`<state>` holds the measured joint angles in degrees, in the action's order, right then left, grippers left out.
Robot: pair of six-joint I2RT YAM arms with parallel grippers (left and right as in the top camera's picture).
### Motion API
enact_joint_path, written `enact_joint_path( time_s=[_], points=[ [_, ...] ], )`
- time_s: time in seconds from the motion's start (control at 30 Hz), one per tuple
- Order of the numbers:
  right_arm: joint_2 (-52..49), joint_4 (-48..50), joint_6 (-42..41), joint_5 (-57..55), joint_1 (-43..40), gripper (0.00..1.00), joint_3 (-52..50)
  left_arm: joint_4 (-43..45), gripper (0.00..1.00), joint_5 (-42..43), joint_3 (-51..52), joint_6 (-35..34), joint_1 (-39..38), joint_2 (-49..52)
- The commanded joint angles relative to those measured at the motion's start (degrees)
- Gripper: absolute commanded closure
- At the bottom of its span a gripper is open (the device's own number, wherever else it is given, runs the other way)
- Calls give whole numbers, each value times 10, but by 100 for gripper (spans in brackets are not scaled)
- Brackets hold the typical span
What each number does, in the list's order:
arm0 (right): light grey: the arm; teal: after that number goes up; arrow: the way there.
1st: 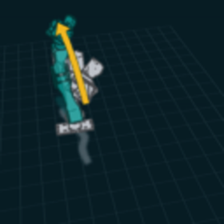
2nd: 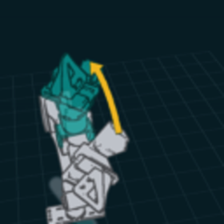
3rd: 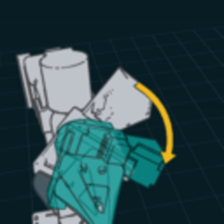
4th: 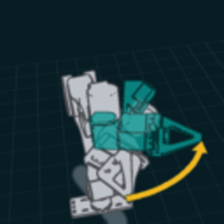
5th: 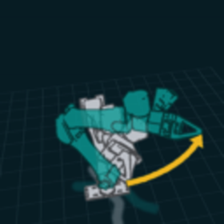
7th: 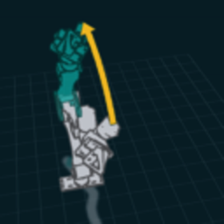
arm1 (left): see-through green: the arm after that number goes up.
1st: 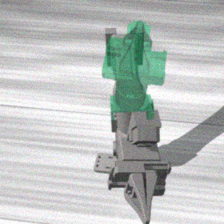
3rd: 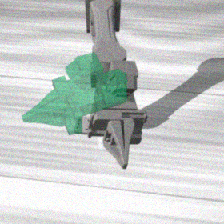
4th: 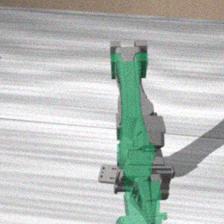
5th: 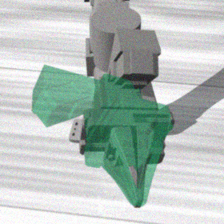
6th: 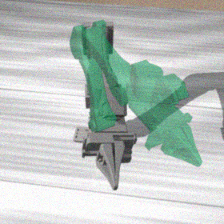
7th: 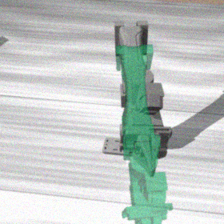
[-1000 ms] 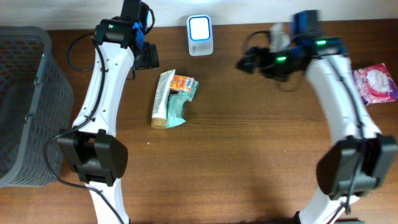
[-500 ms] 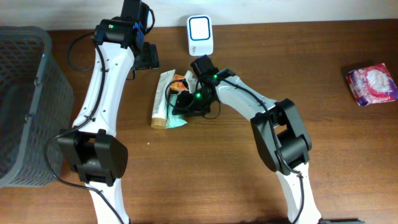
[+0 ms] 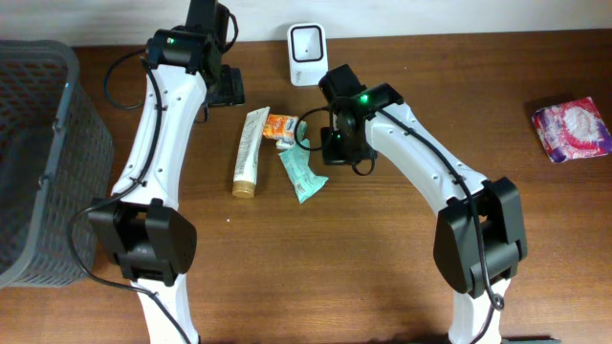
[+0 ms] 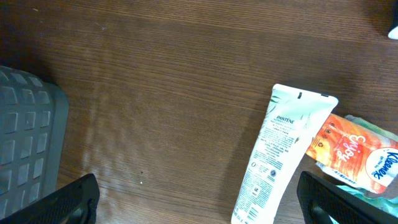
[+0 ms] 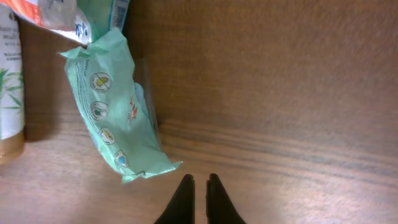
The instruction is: Scan the item barcode
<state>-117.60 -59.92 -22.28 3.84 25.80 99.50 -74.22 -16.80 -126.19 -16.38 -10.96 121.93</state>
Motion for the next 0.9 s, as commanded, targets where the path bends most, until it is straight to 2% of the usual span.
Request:
enact_joint_path(
  time_s=[0.0, 0.03, 0.1, 0.23, 0.27, 0.3, 0.33, 0.37, 0.47, 0.5, 0.53, 0.63, 0.67, 0.7, 0.8, 0.87],
  points=[
    [-9, 28, 54, 1, -1, 65, 0, 0, 1, -6, 0, -7, 0, -7],
    [-18, 41, 71, 47, -1, 62, 0, 0, 1, -6, 0, -7, 0, -7],
    [-48, 84, 129, 183, -1, 36, 0, 0, 1, -6, 0, -7, 0, -7],
    [-105, 94, 131, 202, -1, 37, 0, 0, 1, -6, 0, -7, 0, -7],
    [-115, 94, 131, 204, 0, 44, 0, 0, 1, -6, 0, -7, 0, -7],
    [-126, 94, 131, 215, 0, 63, 0, 0, 1, -6, 0, -7, 0, -7],
    [-130, 93, 131, 215, 0, 76, 0, 0, 1, -6, 0, -7, 0, -7],
    [-130, 92, 131, 214, 0, 96, 0, 0, 1, -6, 0, -7, 0, -7],
    [-120, 92, 117, 205, -4, 96, 2, 0, 1, -6, 0, -7, 0, -7],
    [-111, 89, 92, 176, -7, 96, 2, 0, 1, -6, 0, -7, 0, -7],
    [-89, 71, 50, 85, -13, 96, 2, 0, 1, -6, 0, -7, 0, -7],
    [-38, -19, 42, -188, -15, 96, 5, 0, 1, -6, 0, -7, 0, -7],
    [-38, -42, 36, -247, -15, 96, 5, 0, 1, -6, 0, -7, 0, -7],
    [-41, -77, -3, -344, -15, 96, 1, 0, 1, -6, 0, -7, 0, -7],
    [-52, -78, -44, -473, -16, 96, -41, 0, 1, -6, 0, -7, 0, -7],
    [-57, -54, -44, -484, -16, 96, -70, 0, 1, -6, 0, -7, 0, -7]
  ],
)
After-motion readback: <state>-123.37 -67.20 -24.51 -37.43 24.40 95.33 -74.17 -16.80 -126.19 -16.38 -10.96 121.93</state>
